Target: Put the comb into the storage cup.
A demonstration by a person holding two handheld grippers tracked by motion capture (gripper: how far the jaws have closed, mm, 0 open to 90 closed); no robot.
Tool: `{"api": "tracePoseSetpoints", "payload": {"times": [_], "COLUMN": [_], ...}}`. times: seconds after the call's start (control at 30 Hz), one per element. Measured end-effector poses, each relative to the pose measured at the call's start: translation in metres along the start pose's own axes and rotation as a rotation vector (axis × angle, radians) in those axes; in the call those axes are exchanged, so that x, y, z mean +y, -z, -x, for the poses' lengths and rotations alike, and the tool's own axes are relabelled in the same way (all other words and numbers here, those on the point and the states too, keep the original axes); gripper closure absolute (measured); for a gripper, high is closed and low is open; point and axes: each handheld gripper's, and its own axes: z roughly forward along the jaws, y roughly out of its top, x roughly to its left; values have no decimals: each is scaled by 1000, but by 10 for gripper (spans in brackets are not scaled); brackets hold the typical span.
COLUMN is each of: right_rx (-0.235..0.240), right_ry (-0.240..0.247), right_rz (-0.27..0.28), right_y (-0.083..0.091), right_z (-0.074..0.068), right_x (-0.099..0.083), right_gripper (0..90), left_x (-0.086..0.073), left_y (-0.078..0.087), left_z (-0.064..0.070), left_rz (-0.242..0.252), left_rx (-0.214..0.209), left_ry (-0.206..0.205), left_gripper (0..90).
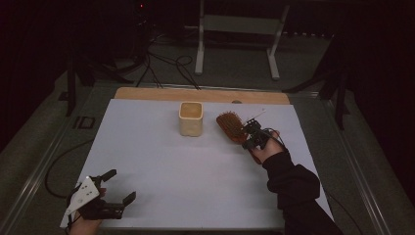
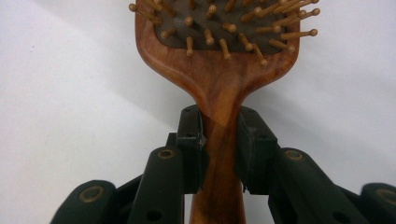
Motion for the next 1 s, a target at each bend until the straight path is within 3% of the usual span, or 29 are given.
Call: {"api": "tracePoseSetpoints", "payload": {"times": [0.33,0.63,1.0], "right_rx": [26,55,164], "right_ry": [100,147,274], "right_rz": [44,78,125], "right_y": [12,18,30], "right_z": [1,-5,-21], "right_x": [-24,-39,-60], "right_gripper": [731,732,731], "left_x": [0,0,2], "left_y": [-1,-1,-3], "left_z": [0,0,1], "left_rz": [-4,-4,-19], "left_rx": [3,4,0], "left_ry": [-1,2,3], "left_gripper": [0,0,0]}}
